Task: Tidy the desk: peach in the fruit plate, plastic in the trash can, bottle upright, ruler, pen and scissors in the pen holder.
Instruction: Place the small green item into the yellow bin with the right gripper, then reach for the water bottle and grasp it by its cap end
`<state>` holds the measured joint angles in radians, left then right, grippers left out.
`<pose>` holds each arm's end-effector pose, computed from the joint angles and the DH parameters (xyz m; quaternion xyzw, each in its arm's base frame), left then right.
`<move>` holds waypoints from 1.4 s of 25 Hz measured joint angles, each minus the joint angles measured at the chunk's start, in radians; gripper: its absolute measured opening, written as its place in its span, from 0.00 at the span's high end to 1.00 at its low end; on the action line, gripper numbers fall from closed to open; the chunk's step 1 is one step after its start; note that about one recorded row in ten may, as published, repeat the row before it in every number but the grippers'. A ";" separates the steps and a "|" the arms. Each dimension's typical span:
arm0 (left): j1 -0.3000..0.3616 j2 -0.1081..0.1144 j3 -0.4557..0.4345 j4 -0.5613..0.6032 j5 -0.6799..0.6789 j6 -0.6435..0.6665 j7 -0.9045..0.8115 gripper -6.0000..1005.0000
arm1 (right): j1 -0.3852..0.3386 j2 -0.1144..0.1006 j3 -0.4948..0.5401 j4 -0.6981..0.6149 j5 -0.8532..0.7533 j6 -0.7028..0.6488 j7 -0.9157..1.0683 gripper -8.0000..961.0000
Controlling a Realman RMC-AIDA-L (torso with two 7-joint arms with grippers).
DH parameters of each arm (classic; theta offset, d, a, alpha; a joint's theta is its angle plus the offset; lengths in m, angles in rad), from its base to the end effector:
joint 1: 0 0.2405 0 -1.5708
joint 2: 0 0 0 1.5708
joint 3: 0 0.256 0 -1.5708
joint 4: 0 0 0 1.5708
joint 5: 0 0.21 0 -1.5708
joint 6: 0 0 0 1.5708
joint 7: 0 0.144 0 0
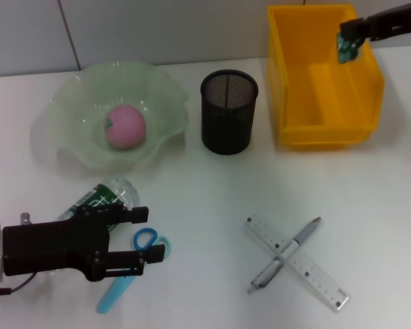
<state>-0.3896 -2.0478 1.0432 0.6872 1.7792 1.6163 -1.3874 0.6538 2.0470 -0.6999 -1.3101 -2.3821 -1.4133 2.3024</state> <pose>-0.2645 0.2842 -0.0185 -0.9476 -0.2032 -0.2432 0.0391 0.2022 0.4101 0.1286 -0.8583 0.3703 0.1185 0.3350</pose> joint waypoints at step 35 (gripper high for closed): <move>0.009 0.010 -0.003 0.000 -0.008 0.053 -0.002 0.21 | -0.100 0.025 -0.014 0.035 0.281 -0.039 -0.112 0.31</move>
<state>-0.3803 -2.0381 1.0400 0.6872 1.7717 1.6693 -1.3898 0.5542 2.0718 -0.7139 -1.2754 -2.1013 -1.4521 2.1907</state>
